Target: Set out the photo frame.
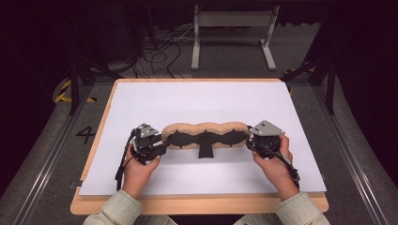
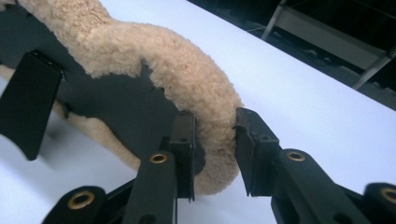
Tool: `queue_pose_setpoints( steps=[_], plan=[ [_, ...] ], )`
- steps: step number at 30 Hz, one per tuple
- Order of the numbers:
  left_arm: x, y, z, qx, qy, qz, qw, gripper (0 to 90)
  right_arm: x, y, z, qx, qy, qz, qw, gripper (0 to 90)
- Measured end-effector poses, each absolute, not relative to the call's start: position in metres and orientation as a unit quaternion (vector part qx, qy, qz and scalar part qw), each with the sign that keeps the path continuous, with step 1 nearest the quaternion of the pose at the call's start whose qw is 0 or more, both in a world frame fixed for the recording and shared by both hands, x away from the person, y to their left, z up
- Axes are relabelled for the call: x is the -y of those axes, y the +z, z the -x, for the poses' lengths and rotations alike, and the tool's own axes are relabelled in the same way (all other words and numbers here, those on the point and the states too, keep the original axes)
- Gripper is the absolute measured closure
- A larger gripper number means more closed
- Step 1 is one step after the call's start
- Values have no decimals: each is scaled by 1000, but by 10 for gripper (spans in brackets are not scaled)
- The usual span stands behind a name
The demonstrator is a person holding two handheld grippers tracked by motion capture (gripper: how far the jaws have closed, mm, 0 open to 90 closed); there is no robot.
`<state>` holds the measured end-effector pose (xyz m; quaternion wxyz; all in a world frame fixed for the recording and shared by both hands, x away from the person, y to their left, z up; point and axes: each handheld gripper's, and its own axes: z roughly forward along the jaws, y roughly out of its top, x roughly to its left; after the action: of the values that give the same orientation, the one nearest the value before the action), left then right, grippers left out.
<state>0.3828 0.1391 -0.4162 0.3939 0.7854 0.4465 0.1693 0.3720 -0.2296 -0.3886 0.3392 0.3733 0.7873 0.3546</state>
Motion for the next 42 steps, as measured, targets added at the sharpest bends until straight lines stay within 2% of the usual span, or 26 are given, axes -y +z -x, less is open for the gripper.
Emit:
queue_pose_setpoints(
  steps=[21, 28, 31, 36, 40, 42],
  plan=[
    [-152, -419, -371, -396, 140, -818, 393, 525, 241, -383, -351, -811, 372, -343, 292, 620],
    [-158, -414, -366, -390, 141, -816, 403, 535, 241, -373, -340, -812, 383, -330, 293, 675],
    [-160, -409, -367, -385, 137, -820, 401, 581, 241, -371, -337, -819, 377, -318, 294, 703],
    [-168, -397, -362, -360, 137, -829, 406, 729, 247, -372, -336, -826, 369, -322, 280, 791],
    [-172, -392, -364, -364, 154, -826, 400, 828, 254, -374, -337, -829, 366, -330, 264, 886],
    [-172, -393, -367, -368, 170, -824, 395, 873, 255, -375, -337, -833, 362, -330, 258, 900]
  ],
)
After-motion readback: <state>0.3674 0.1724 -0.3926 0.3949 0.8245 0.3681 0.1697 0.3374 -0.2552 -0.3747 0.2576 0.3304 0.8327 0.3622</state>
